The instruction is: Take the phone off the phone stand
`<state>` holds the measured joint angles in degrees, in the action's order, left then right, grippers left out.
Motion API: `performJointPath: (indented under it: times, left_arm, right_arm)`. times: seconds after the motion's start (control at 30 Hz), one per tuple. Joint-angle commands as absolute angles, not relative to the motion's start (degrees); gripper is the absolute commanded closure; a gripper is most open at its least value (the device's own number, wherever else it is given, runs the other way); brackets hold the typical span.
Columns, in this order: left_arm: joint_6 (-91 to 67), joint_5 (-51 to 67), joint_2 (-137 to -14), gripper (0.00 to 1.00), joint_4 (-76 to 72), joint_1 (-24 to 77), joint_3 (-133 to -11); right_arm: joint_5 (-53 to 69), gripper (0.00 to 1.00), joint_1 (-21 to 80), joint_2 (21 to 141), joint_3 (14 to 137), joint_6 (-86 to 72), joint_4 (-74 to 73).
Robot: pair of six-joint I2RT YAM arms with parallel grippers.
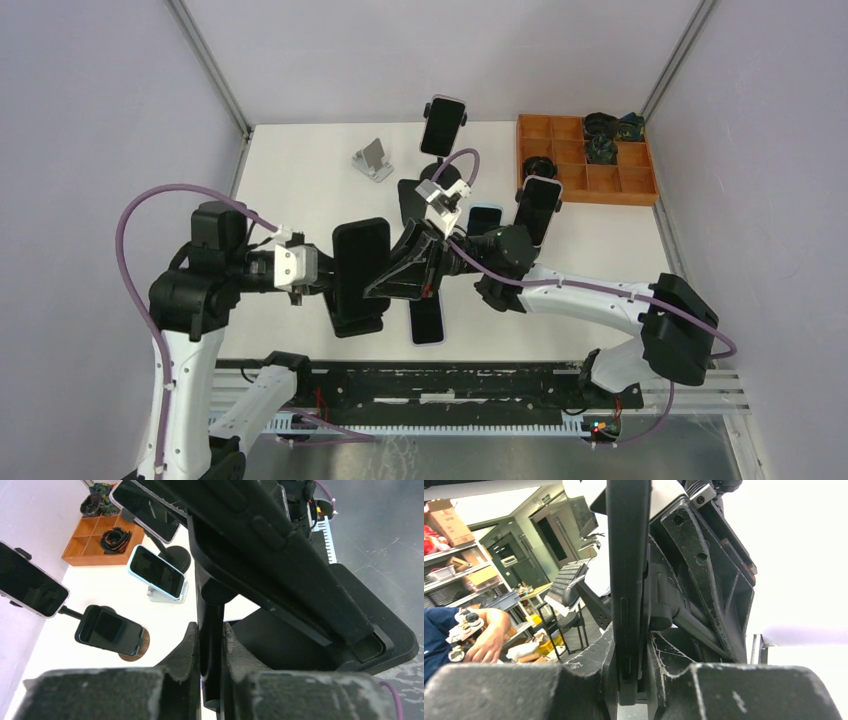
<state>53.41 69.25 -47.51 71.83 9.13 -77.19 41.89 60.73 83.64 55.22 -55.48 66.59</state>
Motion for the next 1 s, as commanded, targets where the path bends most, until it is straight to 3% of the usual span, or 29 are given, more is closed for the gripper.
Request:
performJointPath:
  times: [0.0,0.13,0.2,0.3,0.4,0.53,0.73,0.83,0.97]
  left_arm:
    - [60.1,74.4,-46.7,0.98,71.1,9.2,-76.9]
    - [60.1,76.4,-47.0,0.98,70.5,9.2,-76.9]
    - [60.2,76.9,-47.0,0.98,70.4,9.2,-76.7]
    - [59.6,78.2,-47.1,0.98,70.3,9.3,-76.6]
    - [57.3,80.1,-47.7,0.98,70.2,9.3,-77.4]
    - [56.0,81.4,-48.0,0.98,70.2,9.3,-77.8]
    - [55.5,82.0,-47.6,0.98,70.2,9.2,-76.8]
    - [55.4,82.1,-47.7,0.98,70.2,9.2,-76.6]
    - [55.2,81.7,-48.0,0.98,70.3,9.2,-76.4]
  right_arm:
    - [36.4,1.00,61.3,80.5,56.4,-49.9,62.0]
    - [32.1,0.87,61.3,79.5,57.5,-45.7,52.3]
    - [29.8,0.69,61.2,79.2,60.1,-41.1,42.4]
    - [23.9,0.54,61.2,77.8,61.9,-34.3,32.2]
    - [17.2,0.32,61.3,75.6,60.9,-30.5,28.5]
    - [9.3,0.12,61.3,75.0,62.9,-25.8,21.9]
    - [5.6,0.10,61.3,72.1,61.6,-22.4,26.8]
    - [7.6,0.17,61.3,72.5,65.4,-21.0,26.1]
    - [9.8,0.34,61.2,73.6,69.7,-22.5,23.9]
